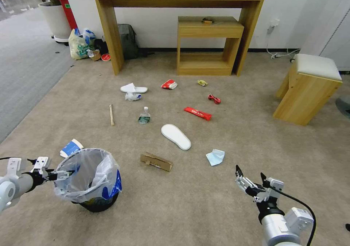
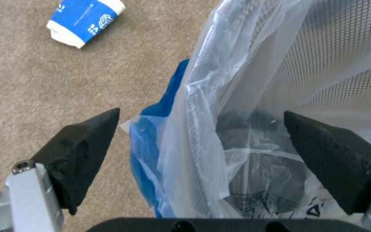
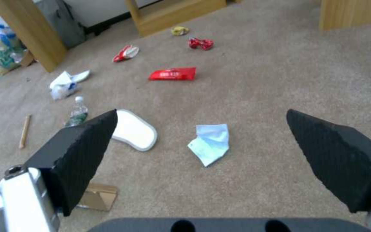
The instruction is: Pick up the trash bin and place the garbage on the floor into it.
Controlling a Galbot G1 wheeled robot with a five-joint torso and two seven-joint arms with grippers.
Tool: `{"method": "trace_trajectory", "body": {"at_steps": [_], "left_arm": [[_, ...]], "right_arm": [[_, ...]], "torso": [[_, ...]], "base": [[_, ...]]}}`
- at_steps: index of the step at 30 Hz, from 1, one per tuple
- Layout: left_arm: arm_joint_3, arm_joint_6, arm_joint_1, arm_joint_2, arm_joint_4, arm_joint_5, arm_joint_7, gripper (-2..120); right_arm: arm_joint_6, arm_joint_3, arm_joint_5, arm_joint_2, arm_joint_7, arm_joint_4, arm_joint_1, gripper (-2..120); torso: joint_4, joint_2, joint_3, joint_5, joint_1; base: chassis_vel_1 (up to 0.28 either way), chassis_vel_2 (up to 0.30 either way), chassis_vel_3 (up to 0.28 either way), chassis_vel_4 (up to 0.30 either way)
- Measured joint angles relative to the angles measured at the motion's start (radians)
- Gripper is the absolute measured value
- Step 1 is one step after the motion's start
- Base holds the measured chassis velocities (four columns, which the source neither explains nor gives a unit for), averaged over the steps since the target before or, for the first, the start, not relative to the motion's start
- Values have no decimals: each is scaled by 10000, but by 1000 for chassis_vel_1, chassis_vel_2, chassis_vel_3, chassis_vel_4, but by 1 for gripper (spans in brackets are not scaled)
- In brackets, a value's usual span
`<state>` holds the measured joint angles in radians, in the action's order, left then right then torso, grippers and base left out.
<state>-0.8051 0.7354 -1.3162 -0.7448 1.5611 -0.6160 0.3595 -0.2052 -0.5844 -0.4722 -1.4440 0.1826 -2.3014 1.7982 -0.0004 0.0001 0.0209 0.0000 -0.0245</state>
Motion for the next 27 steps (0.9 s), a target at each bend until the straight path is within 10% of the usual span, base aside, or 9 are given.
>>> {"method": "trace_trajectory", "body": {"at_steps": [27], "left_arm": [[515, -2, 523, -168, -323, -150, -91, 1]], "right_arm": [[-89, 85, 41, -36, 329, -37, -273, 100]], "torso": [[2, 0, -1, 3, 0]], "base": [[0, 0, 0, 0]]}}
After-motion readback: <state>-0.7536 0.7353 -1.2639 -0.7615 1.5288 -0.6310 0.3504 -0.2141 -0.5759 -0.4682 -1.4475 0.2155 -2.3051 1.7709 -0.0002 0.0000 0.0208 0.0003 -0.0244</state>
